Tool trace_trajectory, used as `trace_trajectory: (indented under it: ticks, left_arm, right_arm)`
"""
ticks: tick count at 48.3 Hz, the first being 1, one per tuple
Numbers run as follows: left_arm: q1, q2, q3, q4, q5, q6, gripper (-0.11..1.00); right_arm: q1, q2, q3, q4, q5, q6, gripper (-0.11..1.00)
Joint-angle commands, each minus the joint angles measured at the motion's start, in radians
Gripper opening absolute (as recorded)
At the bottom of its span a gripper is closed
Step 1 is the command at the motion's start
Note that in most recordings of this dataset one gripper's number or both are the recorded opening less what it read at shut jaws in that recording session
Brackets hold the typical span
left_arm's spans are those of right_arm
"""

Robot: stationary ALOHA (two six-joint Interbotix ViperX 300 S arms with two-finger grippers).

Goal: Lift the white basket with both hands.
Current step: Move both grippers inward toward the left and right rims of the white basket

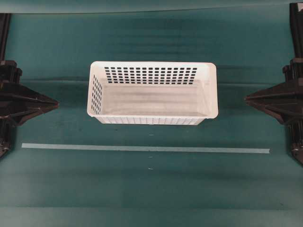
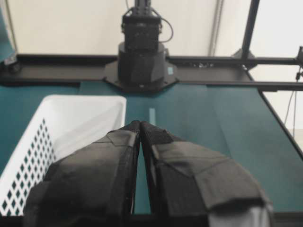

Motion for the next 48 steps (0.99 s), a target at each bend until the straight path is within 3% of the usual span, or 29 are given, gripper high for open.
trace_trajectory:
  ticks: [1,4,10,16,23,25,31,38,48]
  left_arm:
    - [-0.014,0.026,-0.035,0.009,-0.005,-0.060,0.14]
    - [-0.008,0.032,-0.054,0.009,-0.005,-0.104,0.13]
    - [0.015,0.035,-0.086,0.011,0.002,-0.199,-0.02]
    - [0.052,0.040,-0.120,0.011,0.063,-0.288,-0.04]
    - [0.110,0.046,-0.179,0.011,0.213,-0.488,-0.05]
    - [0.133,0.055,-0.201,0.011,0.282,-0.581,-0.05]
    - [0.155,0.086,-0.249,0.018,0.434,-0.775,-0.05]
    - [0.155,0.126,-0.307,0.018,0.540,-0.871,-0.05]
    - [0.190,0.190,-0.368,0.018,0.657,-1.023,-0.05]
  right_arm:
    - [-0.005,0.011,-0.018,0.023,-0.002,0.015,0.14]
    - [-0.008,0.017,-0.046,0.107,0.041,0.037,0.12]
    - [-0.061,0.051,-0.115,0.279,0.244,0.117,0.00]
    - [-0.156,0.107,-0.187,0.373,0.488,0.215,-0.01]
    - [-0.235,0.190,-0.314,0.382,0.716,0.353,-0.01]
    - [-0.253,0.212,-0.342,0.376,0.761,0.385,-0.01]
    - [-0.316,0.270,-0.407,0.356,0.847,0.472,-0.01]
    - [-0.403,0.333,-0.436,0.353,1.020,0.588,-0.01]
    - [-0.439,0.388,-0.469,0.331,1.181,0.736,-0.01]
